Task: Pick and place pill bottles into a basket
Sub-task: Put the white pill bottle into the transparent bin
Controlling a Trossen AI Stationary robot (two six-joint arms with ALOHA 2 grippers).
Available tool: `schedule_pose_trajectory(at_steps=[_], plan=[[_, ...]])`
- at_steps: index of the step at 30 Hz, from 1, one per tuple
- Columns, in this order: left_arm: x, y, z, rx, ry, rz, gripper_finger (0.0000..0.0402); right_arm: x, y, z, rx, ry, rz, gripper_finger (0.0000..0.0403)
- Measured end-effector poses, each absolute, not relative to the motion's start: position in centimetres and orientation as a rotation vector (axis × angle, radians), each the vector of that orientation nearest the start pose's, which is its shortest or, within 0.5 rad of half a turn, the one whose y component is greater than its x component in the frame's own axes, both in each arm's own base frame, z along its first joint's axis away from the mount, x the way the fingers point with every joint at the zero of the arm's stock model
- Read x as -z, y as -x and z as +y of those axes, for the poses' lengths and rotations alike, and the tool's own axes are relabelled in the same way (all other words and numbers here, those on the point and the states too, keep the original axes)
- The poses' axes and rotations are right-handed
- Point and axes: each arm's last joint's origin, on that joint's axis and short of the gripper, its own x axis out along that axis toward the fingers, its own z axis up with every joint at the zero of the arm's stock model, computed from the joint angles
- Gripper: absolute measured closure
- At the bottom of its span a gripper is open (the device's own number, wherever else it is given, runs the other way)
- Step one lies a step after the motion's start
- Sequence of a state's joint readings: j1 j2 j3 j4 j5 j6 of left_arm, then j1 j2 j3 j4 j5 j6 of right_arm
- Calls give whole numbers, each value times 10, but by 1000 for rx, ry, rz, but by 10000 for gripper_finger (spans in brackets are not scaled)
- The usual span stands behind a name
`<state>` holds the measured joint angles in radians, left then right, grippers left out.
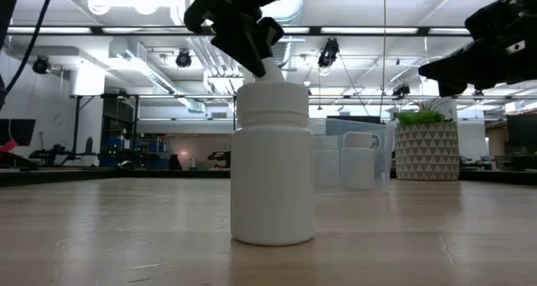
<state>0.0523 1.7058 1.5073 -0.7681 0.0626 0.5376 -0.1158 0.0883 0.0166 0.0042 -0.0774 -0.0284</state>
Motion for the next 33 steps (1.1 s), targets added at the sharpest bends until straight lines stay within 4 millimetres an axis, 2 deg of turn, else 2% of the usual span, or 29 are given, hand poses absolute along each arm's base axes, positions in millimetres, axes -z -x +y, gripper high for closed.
schedule_pose_trajectory(at_steps=[12, 23, 33], plan=[[-293, -379, 39, 253, -395, 935, 261, -163, -102, -10, 37, 20, 68, 394], [-275, -389, 40, 292, -388, 974, 261, -162, -102, -10, 38, 22, 69, 394], [-275, -389, 40, 295, -387, 976, 261, -163, -102, -10, 37, 21, 68, 394]])
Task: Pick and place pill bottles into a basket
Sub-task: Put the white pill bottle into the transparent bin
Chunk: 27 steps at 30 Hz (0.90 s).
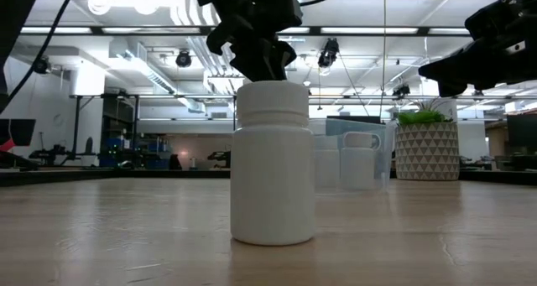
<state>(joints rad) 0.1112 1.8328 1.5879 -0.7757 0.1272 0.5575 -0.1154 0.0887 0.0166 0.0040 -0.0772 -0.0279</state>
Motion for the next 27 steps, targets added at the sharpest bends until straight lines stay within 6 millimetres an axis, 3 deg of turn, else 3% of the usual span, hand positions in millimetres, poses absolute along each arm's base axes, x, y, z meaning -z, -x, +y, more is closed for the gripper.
schedule_pose_trajectory(at_steps=[27], plan=[[-265, -395, 44, 300, -307, 971, 261, -163, -102, -10, 38, 22, 68, 394]])
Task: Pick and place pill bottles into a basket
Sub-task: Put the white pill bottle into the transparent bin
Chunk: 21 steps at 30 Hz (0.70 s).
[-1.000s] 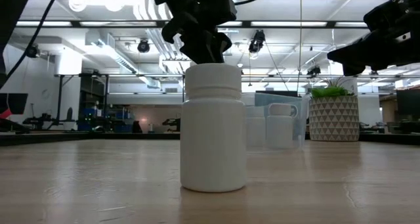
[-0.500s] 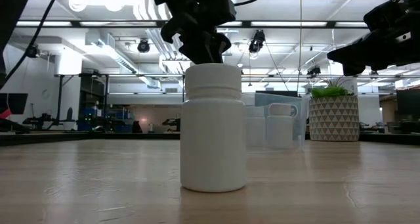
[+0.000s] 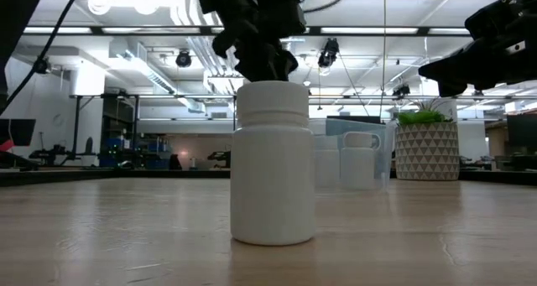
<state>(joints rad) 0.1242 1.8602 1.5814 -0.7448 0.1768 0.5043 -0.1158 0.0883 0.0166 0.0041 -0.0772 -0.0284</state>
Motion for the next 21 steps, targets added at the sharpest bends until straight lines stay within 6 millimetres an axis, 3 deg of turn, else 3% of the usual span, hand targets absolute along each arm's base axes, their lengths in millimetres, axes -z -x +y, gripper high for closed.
schedule_pose_trajectory(at_steps=[9, 21], plan=[[-234, -406, 45, 329, -282, 1049, 261, -163, -102, -10, 36, 22, 68, 394], [-225, -411, 42, 326, -258, 1061, 261, -163, -102, -10, 37, 20, 68, 394]])
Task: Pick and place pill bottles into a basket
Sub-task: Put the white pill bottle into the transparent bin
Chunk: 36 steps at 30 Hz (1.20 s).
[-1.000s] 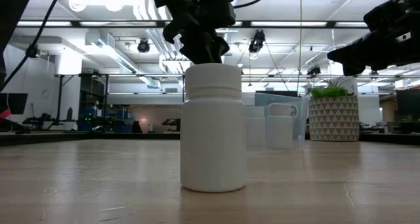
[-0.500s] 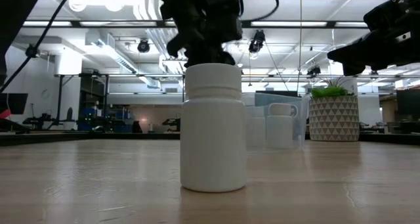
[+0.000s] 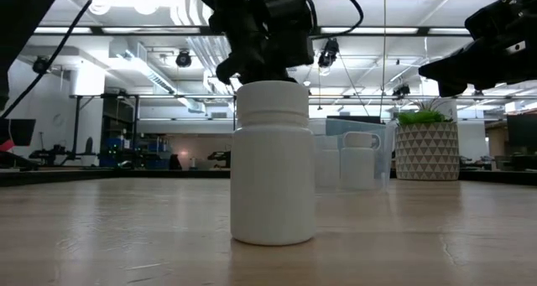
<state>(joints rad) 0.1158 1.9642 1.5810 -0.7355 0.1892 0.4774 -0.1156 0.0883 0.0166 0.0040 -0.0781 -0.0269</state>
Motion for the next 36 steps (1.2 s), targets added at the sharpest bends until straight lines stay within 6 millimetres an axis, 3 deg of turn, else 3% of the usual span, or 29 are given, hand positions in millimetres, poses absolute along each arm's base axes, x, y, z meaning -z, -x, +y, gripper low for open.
schedule_pose_trajectory(at_steps=[7, 18, 24, 36], plan=[[-210, -414, 42, 337, -250, 1101, 261, -163, -102, -10, 37, 22, 68, 394], [-209, -415, 42, 336, -247, 1103, 259, -163, -102, -10, 38, 20, 68, 394], [-209, -414, 43, 317, -226, 1109, 188, -163, -102, -10, 37, 22, 68, 394], [-211, -415, 43, 317, -226, 1106, 175, -163, -102, -10, 37, 20, 68, 394]])
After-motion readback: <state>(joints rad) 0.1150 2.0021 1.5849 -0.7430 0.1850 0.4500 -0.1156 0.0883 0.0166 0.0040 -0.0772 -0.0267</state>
